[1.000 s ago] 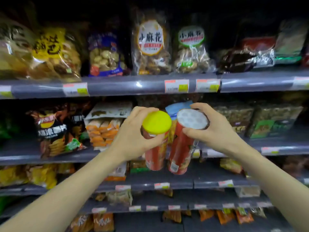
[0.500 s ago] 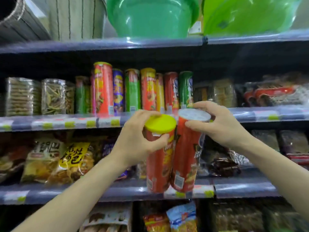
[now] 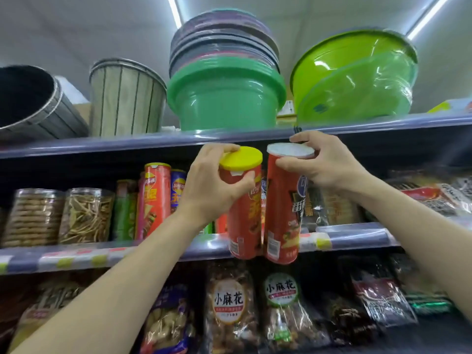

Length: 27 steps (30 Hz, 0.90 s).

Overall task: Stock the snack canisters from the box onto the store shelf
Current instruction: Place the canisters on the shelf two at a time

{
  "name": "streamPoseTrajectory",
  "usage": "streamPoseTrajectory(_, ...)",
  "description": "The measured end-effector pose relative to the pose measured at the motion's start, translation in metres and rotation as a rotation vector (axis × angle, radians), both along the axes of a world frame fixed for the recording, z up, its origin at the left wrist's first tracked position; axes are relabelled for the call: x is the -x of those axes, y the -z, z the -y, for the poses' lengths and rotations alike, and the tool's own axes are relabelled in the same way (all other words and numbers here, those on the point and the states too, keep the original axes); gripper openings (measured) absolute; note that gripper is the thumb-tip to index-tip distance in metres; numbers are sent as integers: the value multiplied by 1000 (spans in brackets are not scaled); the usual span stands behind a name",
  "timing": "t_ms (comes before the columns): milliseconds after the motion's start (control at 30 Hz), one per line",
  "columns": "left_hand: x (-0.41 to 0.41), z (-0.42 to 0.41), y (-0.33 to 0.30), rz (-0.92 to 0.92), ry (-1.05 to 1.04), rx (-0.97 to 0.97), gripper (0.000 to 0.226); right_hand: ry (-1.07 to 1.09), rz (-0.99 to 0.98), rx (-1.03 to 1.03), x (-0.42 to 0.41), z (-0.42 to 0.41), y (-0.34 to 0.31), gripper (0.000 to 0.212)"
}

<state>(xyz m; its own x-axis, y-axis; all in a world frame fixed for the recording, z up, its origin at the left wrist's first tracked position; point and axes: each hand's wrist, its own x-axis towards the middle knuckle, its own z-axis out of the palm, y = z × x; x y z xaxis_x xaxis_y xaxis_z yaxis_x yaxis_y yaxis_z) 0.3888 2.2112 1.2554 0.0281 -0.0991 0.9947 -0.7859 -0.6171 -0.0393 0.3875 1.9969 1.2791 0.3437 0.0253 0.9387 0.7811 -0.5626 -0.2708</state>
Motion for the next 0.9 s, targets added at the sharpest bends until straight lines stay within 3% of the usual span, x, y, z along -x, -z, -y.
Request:
streamPoseTrajectory(633, -71, 29, -35, 99, -25, 28, 49, 61, 148, -111, -53, 1, -25, 63)
streamPoseTrajectory(900, -112, 33, -24, 2, -18, 28, 49, 46, 87, -109, -98, 4, -11, 64)
